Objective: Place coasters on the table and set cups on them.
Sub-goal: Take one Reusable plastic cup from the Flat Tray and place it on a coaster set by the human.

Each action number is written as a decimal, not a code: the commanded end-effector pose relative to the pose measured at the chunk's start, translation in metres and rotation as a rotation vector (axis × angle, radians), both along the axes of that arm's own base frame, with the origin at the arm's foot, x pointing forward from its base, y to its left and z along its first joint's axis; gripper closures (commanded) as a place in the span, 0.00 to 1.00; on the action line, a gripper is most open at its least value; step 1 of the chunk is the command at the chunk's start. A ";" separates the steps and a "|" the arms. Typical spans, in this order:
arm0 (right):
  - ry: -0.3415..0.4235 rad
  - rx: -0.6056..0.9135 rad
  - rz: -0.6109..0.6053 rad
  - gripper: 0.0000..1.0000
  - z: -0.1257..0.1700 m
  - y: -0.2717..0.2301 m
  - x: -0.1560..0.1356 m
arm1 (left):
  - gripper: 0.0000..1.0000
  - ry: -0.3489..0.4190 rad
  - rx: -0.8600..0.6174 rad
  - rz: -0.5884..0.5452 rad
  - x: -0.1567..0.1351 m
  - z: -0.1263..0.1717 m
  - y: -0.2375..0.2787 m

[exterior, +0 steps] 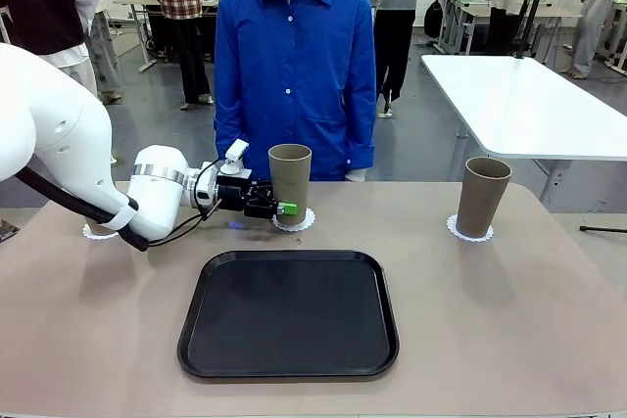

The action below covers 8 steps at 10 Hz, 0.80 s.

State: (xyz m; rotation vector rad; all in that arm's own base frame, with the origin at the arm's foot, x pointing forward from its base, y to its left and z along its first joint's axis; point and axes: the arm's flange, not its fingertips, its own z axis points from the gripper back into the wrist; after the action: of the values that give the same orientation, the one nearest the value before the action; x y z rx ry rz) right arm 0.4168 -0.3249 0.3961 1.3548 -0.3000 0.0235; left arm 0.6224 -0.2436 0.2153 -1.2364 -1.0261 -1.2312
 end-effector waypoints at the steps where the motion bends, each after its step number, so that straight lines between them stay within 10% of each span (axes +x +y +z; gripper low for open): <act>1: 0.003 -0.003 -0.004 0.00 0.000 0.002 -0.001 | 0.19 -0.044 -0.003 -0.023 0.006 -0.004 -0.007; 8: 0.003 -0.003 -0.004 0.00 0.000 0.002 -0.001 | 0.19 -0.107 0.033 0.022 0.016 -0.010 -0.012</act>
State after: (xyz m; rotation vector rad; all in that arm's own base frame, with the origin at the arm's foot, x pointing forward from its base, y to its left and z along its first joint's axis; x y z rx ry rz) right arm 0.4168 -0.3249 0.3961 1.3548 -0.3000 0.0236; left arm 0.6335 -0.2500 0.2077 -1.1692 -1.0709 -1.2890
